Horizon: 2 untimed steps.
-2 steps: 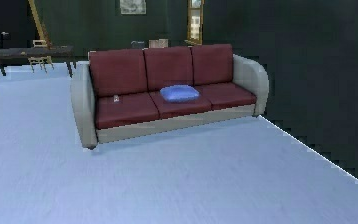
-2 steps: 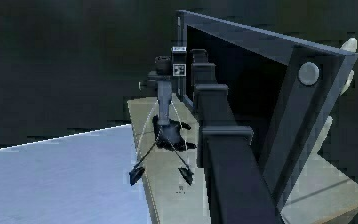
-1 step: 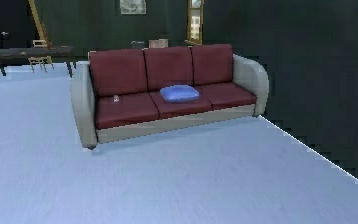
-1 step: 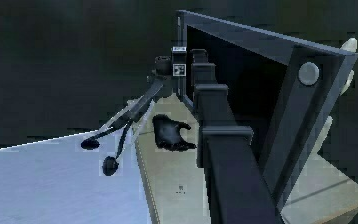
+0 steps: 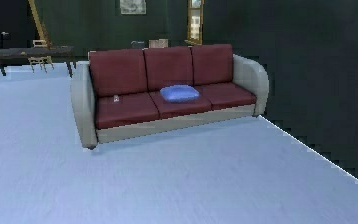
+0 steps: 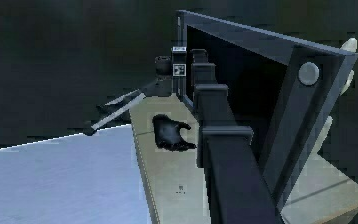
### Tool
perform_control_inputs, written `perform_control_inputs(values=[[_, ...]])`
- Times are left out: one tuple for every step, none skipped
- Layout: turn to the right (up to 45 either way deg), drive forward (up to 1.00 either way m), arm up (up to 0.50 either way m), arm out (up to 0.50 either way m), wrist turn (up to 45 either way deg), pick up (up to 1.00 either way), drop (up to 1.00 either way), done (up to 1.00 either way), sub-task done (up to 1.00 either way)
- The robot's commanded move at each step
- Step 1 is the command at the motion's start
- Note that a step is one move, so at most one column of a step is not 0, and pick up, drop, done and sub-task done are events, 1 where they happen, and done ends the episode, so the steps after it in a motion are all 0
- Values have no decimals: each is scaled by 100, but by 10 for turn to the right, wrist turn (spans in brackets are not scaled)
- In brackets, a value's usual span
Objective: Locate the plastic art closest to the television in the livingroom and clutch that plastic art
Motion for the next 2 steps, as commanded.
perform_control_inputs(values=[[0, 0, 0, 0, 450, 0, 0, 0, 0], [0, 0, 0, 0, 450, 0, 0, 0, 0]])
